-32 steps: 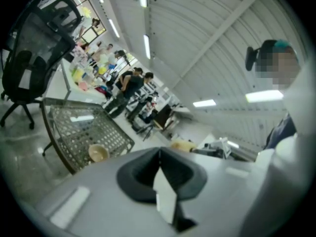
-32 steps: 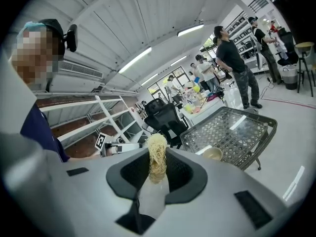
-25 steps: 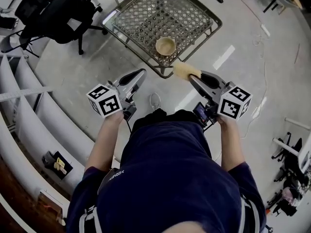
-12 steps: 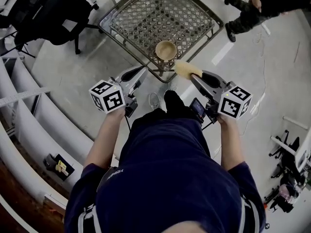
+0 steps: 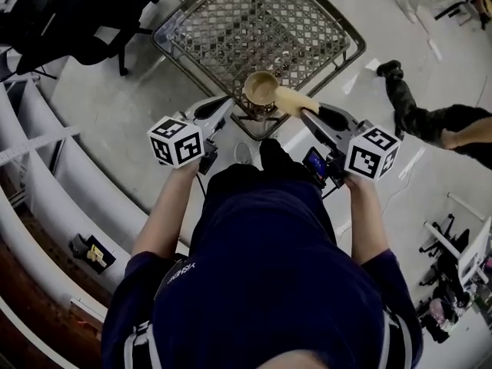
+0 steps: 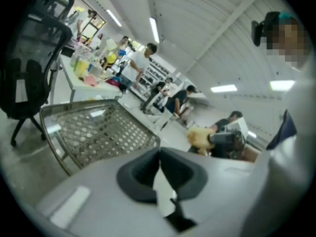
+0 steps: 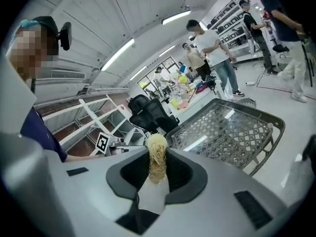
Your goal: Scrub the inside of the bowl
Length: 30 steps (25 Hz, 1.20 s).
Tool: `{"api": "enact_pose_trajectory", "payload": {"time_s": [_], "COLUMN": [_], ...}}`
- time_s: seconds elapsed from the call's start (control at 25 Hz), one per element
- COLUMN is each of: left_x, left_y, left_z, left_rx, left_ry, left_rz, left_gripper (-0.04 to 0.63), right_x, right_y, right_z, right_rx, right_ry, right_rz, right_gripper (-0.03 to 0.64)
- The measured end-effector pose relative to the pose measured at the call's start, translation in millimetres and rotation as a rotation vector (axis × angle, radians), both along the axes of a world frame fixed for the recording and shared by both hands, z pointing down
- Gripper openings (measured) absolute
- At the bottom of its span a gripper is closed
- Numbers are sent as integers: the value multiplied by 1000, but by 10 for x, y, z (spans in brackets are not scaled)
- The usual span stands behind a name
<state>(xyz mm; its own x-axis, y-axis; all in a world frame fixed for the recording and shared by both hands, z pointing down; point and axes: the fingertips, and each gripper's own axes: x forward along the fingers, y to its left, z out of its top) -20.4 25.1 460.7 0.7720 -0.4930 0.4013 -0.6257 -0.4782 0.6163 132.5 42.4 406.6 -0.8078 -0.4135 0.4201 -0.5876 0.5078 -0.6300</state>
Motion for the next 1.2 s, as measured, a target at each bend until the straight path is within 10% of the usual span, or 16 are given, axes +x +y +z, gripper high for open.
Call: {"api": "enact_pose_trajectory", "payload": {"time_s": [0.48,0.96,1.2], "left_x": [28,118,273], "left_y": [-288,-509,-467], "left_z": [932,2177,2375], "left_rx": [-126,-249,-330], "left_ry": [-184,-382,-330], "left_rz": [-39,158,263], "left_gripper": [26,123,34], "right_x": [142,169,119], "right_y": [-276,-279,-274], "right_z": [440,825,867], "right_rx": [-107,-221,-261], "right_ry": [-6,50,71], "right_rz": [-114,-87,-32], "right_gripper": [72,72,72]}}
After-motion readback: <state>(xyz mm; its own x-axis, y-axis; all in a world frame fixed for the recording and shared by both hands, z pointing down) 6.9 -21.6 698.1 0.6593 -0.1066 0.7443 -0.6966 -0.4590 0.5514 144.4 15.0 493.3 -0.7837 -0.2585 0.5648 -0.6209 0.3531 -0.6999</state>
